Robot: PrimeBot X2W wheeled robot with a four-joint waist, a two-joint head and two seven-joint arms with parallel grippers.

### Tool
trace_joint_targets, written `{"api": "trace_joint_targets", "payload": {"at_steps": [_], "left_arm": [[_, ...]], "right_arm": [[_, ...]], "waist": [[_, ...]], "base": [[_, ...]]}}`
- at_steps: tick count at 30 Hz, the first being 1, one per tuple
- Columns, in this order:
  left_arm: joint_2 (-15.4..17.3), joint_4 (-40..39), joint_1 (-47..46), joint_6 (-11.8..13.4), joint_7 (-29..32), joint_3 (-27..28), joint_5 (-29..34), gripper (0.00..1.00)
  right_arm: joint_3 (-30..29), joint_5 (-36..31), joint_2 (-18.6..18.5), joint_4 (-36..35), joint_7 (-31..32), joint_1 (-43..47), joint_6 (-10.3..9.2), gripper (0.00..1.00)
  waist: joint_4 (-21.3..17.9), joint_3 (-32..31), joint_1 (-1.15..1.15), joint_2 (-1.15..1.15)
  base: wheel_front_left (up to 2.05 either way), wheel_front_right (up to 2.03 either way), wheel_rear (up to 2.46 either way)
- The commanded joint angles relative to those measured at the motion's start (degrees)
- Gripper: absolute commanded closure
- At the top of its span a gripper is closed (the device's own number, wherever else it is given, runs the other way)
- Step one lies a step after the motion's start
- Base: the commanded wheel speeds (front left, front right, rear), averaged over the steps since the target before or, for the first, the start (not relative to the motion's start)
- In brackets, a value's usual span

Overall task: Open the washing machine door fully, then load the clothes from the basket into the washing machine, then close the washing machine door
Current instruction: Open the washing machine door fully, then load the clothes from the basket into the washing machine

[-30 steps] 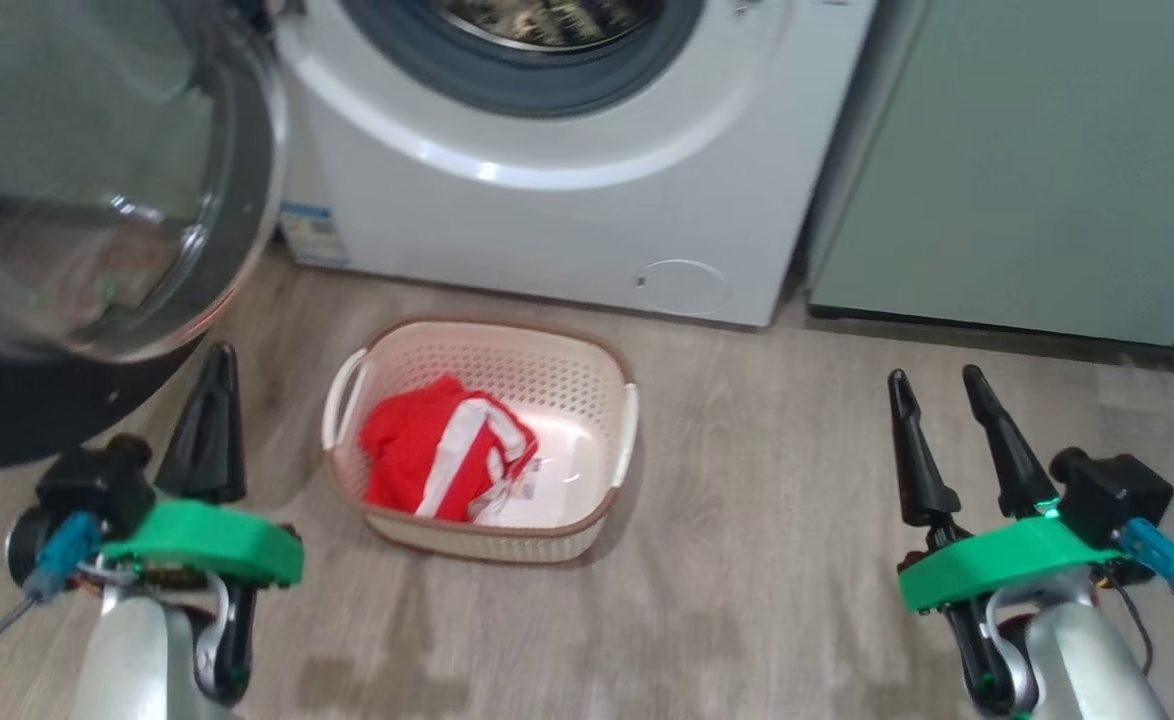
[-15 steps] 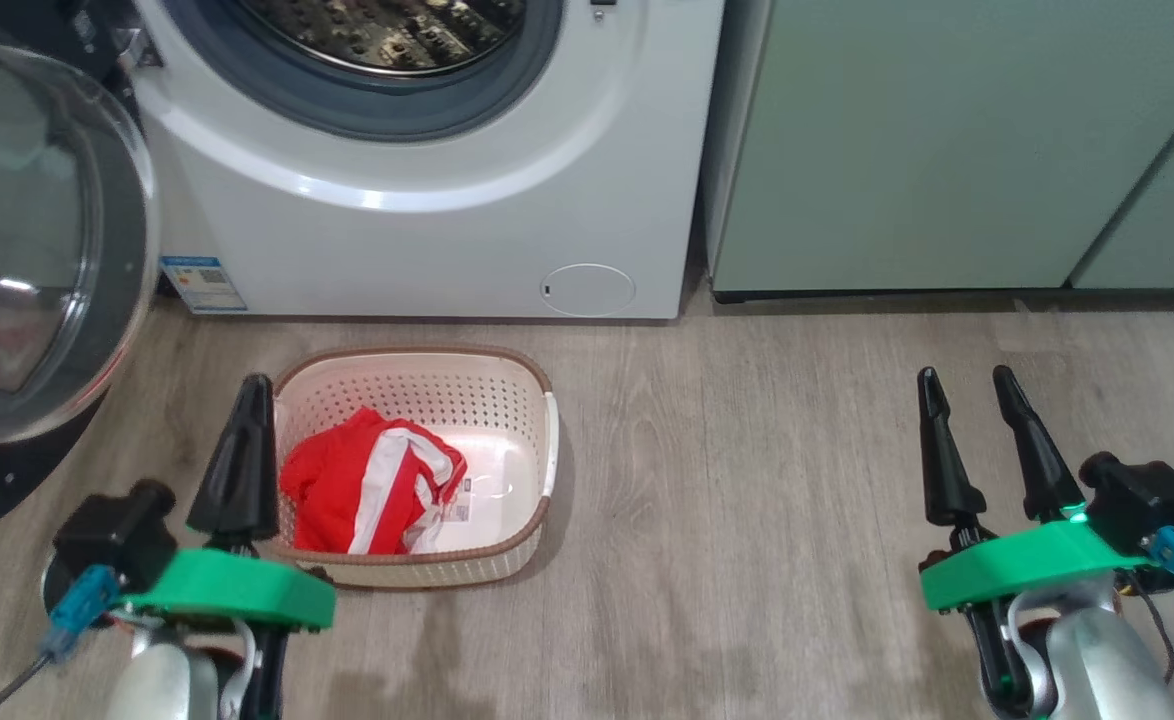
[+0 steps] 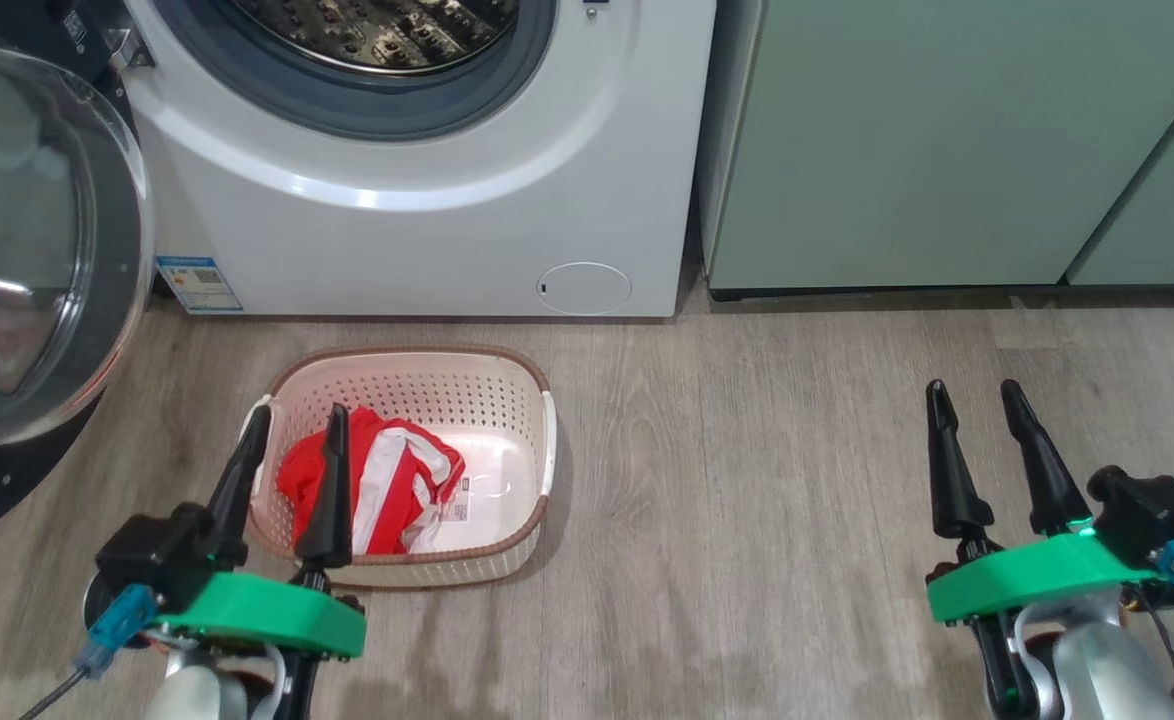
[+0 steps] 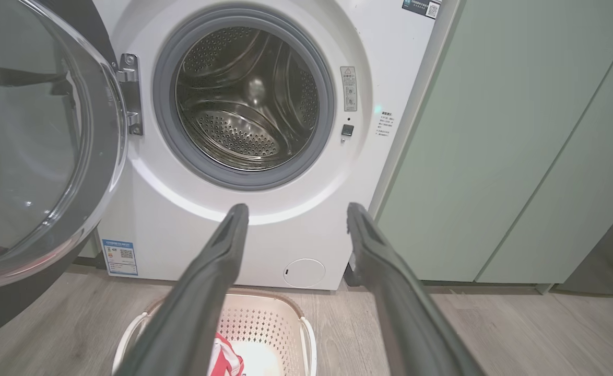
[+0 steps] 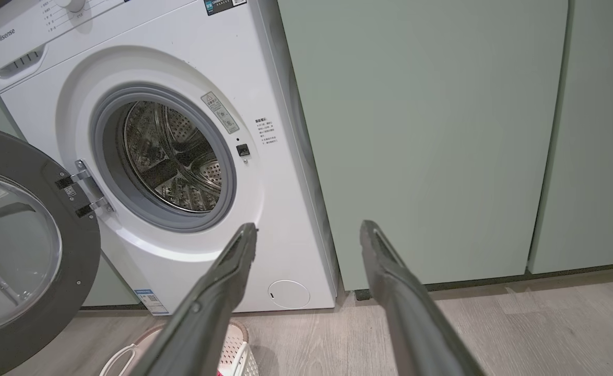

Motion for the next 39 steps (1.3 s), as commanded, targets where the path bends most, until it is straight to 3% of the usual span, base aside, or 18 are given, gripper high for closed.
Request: {"api": "trace_joint_targets", "payload": {"at_steps": [1, 25, 39], "left_arm": [[0.7, -1.5, -1.7, -0.1, -0.3, 1.6, 0.5, 0.00], [0.7, -1.6, -1.4, 1.2, -0.3, 0.1, 0.5, 0.00], [0.7, -1.3, -1.5, -0.7, -0.3, 0.3, -1.1, 0.00]], "right_arm": [[1.3, 0.4, 0.1, -1.5, -0.5, -1.4, 0.00, 0.00], [1.8, -0.1, 0.1, -1.4, -0.5, -1.6, 0.00, 0.00], [2.4, -0.2, 0.1, -1.2, -0.5, -1.6, 0.00, 0.00]], "waist": [[0.1, 0.1, 0.00, 0.00], [0.8, 0.0, 0.00, 0.00], [1.2, 0.1, 0.00, 0.00]], "base": [[0.00, 0.00, 0.00], [0.00, 0.00, 0.00], [0.54, -0.54, 0.00]]}}
